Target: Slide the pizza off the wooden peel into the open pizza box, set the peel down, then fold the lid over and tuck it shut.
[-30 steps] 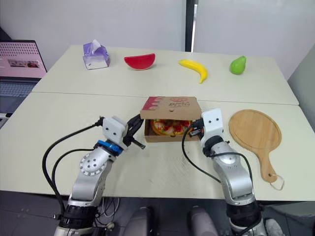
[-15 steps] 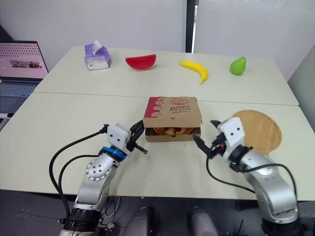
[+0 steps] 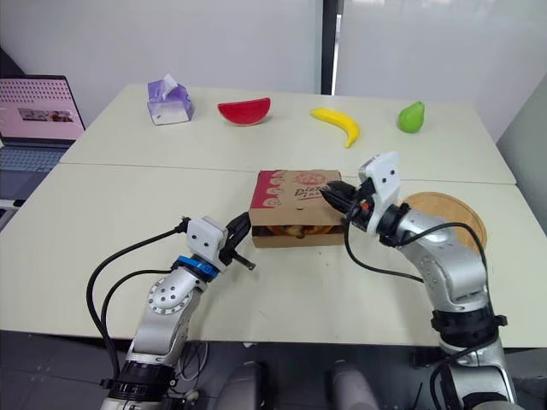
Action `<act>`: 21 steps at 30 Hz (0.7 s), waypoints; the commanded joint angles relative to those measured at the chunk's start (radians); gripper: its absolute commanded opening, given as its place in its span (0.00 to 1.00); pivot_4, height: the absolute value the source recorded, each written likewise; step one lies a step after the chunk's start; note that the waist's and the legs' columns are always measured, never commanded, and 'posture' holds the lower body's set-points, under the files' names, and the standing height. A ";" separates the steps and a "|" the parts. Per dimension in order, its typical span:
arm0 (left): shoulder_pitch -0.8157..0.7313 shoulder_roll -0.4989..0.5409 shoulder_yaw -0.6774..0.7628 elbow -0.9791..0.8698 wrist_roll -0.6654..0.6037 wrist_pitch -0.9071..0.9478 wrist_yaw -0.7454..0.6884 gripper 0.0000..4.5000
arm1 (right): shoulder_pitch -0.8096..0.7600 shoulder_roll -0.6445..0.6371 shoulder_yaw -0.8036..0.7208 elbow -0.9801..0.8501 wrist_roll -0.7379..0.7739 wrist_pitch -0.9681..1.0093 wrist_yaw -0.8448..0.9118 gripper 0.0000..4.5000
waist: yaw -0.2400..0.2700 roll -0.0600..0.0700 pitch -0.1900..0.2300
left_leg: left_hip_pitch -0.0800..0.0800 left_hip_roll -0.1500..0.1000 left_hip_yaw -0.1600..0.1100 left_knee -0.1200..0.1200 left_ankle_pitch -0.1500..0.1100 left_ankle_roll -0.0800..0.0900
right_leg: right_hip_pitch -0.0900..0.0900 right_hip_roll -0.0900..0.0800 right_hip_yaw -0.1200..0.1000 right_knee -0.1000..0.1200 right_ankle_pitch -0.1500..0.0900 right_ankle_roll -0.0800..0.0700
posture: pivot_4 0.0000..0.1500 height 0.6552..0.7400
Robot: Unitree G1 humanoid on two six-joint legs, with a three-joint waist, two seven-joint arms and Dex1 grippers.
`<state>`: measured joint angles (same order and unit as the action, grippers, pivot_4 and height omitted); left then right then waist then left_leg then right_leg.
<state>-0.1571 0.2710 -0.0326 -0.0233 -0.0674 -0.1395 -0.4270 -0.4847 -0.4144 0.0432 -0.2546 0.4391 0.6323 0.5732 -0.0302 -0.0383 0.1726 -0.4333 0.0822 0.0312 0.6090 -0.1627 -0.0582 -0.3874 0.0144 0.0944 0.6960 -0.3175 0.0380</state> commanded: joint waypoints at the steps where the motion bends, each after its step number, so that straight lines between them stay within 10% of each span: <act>1: 0.003 0.006 0.003 -0.023 -0.005 -0.015 -0.003 0.00 | -0.008 0.014 0.024 0.022 -0.039 -0.058 0.007 0.00 | 0.000 0.000 0.000 | 0.000 0.000 0.000 0.000 0.000 0.000 | 0.000 0.000 0.000 0.000 0.000 0.000 | 1.00 1.00; 7: 0.022 0.012 -0.009 -0.035 -0.027 0.024 -0.034 0.00 | 0.009 0.046 0.037 0.065 -0.075 -0.103 0.002 0.00 | -0.002 0.000 0.000 | 0.000 0.000 0.000 0.000 0.000 0.000 | 0.000 0.000 0.000 0.000 0.000 0.000 | 1.00 1.00; 17: 0.121 0.100 0.072 -0.169 -0.128 0.112 -0.108 0.68 | 0.036 0.066 0.040 0.085 -0.110 -0.145 0.006 0.00 | -0.002 0.000 0.000 | 0.000 0.001 0.000 0.000 0.000 0.000 | -0.001 0.000 0.000 0.000 0.000 0.000 | 1.00 1.00; 21: 0.101 0.223 0.138 -0.209 -0.260 0.213 -0.246 0.68 | 0.055 0.060 0.040 0.087 -0.121 -0.164 0.009 0.00 | -0.002 0.000 0.000 | 0.000 0.001 0.000 -0.001 0.000 0.000 | -0.001 0.000 0.000 0.000 0.000 -0.001 | 1.00 1.00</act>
<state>-0.0295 0.4595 0.0636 -0.1930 -0.2678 0.0422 -0.6181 -0.4334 -0.3491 0.0928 -0.1490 0.3252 0.5012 0.5729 -0.0324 -0.0382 0.1726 -0.4333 0.0831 0.0315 0.6083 -0.1627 -0.0583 -0.3882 0.0145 0.0938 0.6963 -0.3180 0.0374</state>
